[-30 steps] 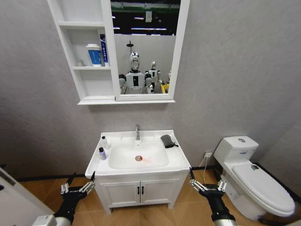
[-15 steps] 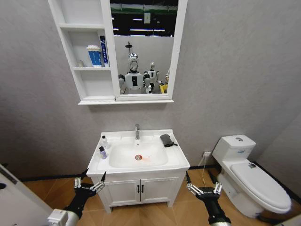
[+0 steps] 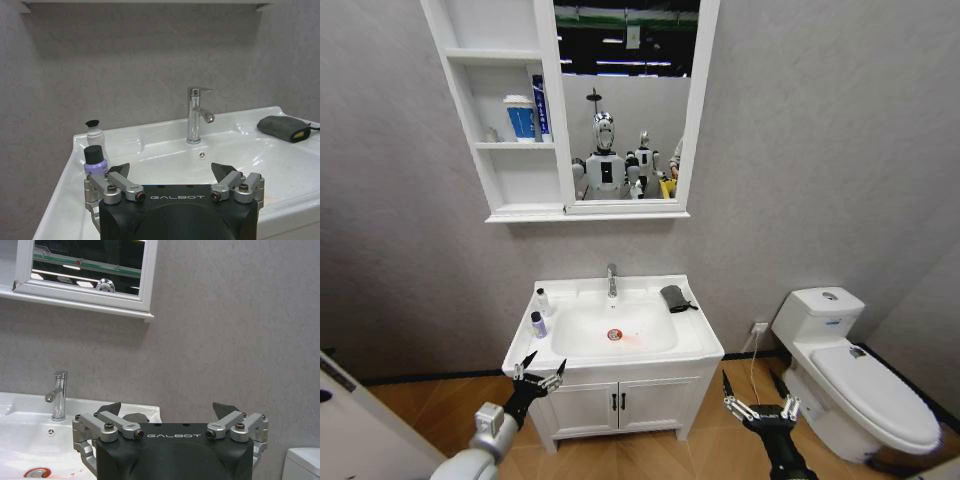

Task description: Move facial cleanser and shampoo from washbasin to cabinet, then wipe washbasin with towel.

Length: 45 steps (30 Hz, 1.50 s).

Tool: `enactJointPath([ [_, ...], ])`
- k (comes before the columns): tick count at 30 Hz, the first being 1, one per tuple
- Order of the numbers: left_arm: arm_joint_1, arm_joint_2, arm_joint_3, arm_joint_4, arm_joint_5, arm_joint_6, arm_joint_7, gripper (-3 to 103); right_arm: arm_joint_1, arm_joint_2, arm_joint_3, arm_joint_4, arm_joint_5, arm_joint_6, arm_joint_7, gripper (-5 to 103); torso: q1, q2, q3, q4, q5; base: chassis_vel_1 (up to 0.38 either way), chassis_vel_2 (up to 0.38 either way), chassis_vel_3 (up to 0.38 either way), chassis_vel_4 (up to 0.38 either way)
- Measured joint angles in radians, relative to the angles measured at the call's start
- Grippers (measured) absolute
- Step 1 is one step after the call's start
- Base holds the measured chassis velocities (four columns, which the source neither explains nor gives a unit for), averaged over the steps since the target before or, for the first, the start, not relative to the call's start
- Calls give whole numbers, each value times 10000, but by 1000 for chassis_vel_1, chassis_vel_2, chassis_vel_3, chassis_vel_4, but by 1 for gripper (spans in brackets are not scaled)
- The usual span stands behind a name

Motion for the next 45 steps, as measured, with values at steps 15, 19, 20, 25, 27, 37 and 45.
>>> enactJointPath([
  [15,-3265,-234,1367,3382,-18,-364,-1530,89,-246,145,319,-31,22,38,222,100,0,0,1,0,-1,0,0,0,0],
  [19,-3820,-462,1506,3859,2,-323,-2084,89,-299,165,359,-8,32,41,279,100,-1,0,0,0,0,0,0,0,0],
  [20,-3820,-462,1506,3859,2,-323,-2084,89,-299,165,359,-8,32,41,279,100,-1,0,0,0,0,0,0,0,0],
  [25,-4129,-677,1550,4314,123,-297,-2566,88,-307,191,383,-50,65,41,306,100,-2,0,0,3,2,0,0,0,0],
  [27,-4183,-716,1558,4406,125,-303,-2573,88,-308,194,384,-53,77,41,311,100,-2,0,0,4,1,0,0,0,0],
  [37,-5143,-955,1834,5499,330,-174,-2842,84,-333,138,477,-70,296,15,334,100,-1,0,-1,1,0,0,0,0,0],
  [45,-5324,-1256,1814,5859,466,-223,-3087,72,-298,171,447,-144,358,8,336,100,-2,0,-1,2,0,0,0,0,0],
])
